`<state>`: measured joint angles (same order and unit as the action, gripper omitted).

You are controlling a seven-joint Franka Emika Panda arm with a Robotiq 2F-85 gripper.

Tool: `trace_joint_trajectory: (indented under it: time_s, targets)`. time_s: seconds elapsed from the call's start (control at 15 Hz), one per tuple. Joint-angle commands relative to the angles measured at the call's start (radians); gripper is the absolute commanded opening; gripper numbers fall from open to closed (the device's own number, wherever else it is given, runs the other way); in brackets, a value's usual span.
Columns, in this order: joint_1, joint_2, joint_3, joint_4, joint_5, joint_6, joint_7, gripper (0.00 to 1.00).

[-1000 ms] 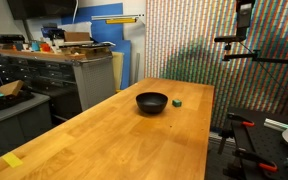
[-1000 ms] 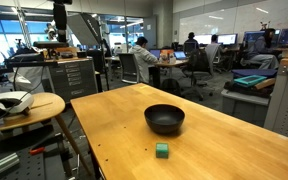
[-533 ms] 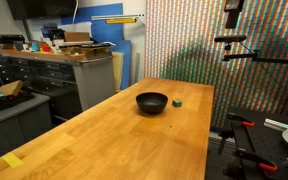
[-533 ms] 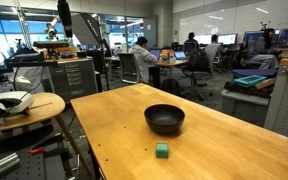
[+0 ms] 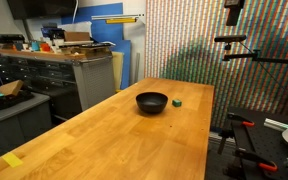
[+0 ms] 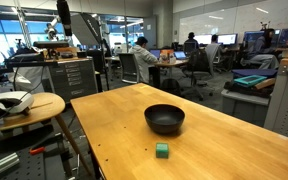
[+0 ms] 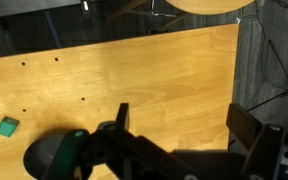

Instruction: Put the green block in the bowl

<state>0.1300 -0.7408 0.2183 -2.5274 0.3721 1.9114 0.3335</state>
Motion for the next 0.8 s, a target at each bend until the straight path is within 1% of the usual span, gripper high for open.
trace_joint_trajectory:
  time_s: [0.0,0.27,0.33,0.4,0.53,0.73]
  targets:
    - [0.000,0.001,-0.001,0.002,-0.001,-0.003,0.001,1.00]
    - [0.000,0.001,-0.001,0.002,-0.001,-0.003,0.001,1.00]
    - [0.000,0.005,-0.004,0.000,-0.014,-0.003,-0.021,1.00]
    - [-0.007,0.001,0.000,-0.012,-0.021,0.018,-0.015,1.00]
    - [-0.015,-0.001,-0.002,-0.024,-0.057,0.017,-0.030,1.00]
    - [-0.027,0.000,-0.016,-0.039,-0.152,-0.020,-0.074,1.00]
